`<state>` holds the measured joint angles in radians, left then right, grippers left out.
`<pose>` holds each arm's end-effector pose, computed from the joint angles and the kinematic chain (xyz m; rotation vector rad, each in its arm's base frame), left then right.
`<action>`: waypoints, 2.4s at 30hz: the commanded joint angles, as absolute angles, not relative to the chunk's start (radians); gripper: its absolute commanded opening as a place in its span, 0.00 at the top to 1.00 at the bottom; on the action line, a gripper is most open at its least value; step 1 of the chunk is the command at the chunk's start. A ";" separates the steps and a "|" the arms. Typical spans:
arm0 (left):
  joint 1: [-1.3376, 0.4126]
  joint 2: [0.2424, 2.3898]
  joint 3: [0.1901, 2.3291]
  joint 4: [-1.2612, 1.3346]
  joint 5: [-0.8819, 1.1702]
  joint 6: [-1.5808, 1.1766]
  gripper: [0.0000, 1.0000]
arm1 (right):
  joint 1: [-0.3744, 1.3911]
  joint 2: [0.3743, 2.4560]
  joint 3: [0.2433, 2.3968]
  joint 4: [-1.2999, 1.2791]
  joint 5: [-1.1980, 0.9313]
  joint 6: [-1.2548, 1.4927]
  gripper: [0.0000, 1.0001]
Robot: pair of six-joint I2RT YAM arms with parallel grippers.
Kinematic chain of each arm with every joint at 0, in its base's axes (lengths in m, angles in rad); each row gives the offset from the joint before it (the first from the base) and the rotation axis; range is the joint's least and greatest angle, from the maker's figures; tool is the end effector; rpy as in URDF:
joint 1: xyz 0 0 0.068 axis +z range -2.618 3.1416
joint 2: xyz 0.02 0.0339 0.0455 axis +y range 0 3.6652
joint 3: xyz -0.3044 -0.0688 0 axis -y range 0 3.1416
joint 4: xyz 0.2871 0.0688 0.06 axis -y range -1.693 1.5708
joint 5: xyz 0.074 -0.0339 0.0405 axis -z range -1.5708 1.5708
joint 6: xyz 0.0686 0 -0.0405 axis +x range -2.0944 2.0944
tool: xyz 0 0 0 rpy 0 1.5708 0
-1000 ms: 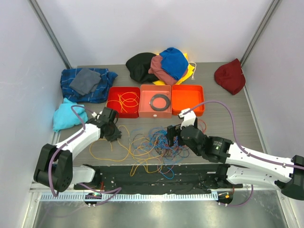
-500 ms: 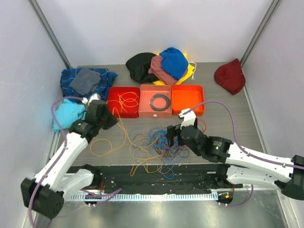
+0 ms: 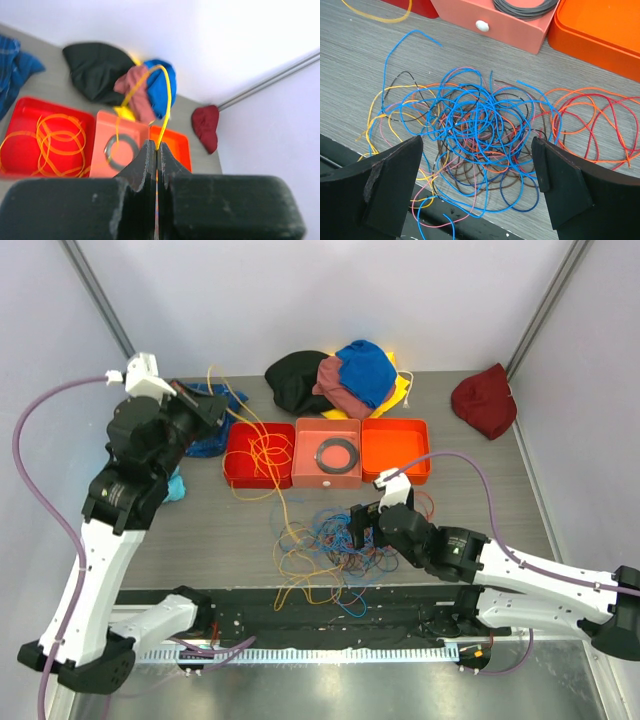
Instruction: Untangle the cables
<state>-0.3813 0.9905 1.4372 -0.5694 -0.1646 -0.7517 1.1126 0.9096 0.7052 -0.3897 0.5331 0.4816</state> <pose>0.2146 -0.0739 0.5289 -0.4446 1.6848 -0.7038 0.1359 0.1968 0.2797 -0.3579 2.0670 0.3928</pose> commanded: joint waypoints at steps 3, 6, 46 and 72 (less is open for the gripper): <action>-0.385 1.120 1.656 -0.518 -0.173 -0.680 1.00 | 1.114 0.877 0.765 -0.376 0.548 0.491 0.01; -0.384 1.173 1.758 -0.523 -0.176 -0.657 1.00 | 1.114 0.859 0.756 -0.380 0.554 0.495 0.01; -0.189 1.480 1.557 -0.390 -0.361 -0.649 1.00 | 1.114 0.787 0.698 -0.445 0.635 0.492 0.00; -0.158 1.542 1.678 -0.321 -0.471 -0.535 1.00 | 1.114 0.842 0.707 -0.416 0.638 0.477 0.00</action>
